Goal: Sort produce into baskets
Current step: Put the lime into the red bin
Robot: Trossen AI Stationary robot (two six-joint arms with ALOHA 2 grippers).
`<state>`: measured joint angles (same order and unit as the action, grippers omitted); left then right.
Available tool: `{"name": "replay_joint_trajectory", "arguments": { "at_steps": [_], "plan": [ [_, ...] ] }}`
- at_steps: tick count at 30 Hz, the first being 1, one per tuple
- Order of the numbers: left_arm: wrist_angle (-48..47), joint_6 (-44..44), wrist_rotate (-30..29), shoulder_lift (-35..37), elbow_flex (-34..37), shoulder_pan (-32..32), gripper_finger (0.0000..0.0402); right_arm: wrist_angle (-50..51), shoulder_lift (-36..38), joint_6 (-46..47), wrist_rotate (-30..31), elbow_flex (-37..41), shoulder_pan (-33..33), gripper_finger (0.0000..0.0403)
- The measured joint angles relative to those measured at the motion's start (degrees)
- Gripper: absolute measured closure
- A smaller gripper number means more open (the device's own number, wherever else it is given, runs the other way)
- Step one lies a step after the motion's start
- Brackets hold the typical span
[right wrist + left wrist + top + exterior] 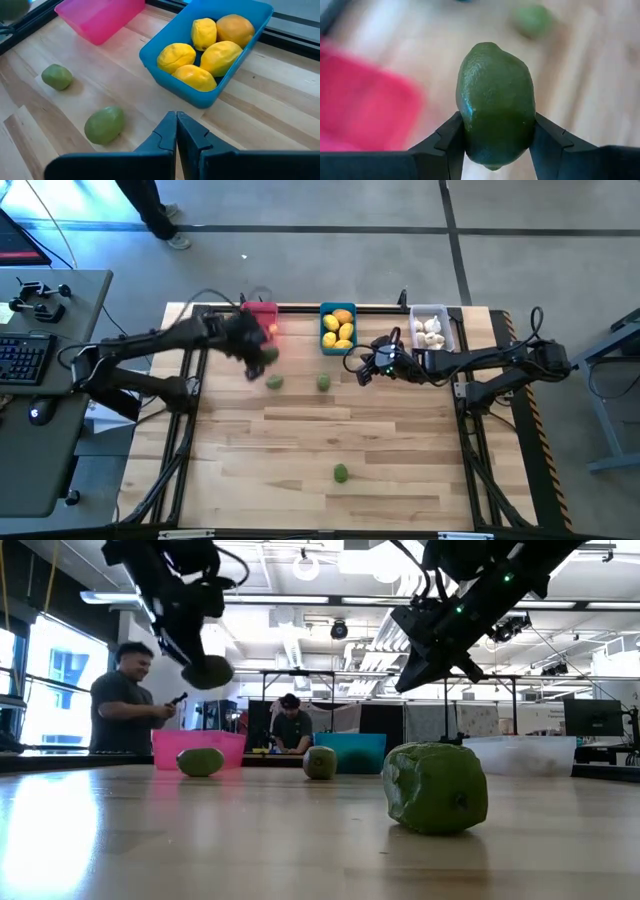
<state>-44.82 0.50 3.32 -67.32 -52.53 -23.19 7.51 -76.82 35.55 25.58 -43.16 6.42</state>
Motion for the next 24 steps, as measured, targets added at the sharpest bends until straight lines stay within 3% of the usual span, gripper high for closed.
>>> {"name": "replay_joint_trajectory", "arguments": {
  "at_steps": [5,10,18,24],
  "plan": [
    [-0.2,9.0,-3.0,-2.1,-2.5,-12.2,0.0252,0.0,0.0,0.0,0.0,0.0,0.0,0.0403],
    [3.3,11.4,-2.1,-7.6,-2.7,-21.2,0.0253,0.0,0.0,0.2,0.0,0.0,0.0,0.0403],
    [17.1,17.6,1.8,-18.3,-2.7,-26.2,0.0254,0.0,0.0,0.2,0.1,0.0,0.0,0.0403],
    [19.5,19.5,2.4,-24.7,-2.7,-29.4,0.0254,0.0,0.0,0.5,0.1,0.0,0.0,0.0403]
  ]
}}
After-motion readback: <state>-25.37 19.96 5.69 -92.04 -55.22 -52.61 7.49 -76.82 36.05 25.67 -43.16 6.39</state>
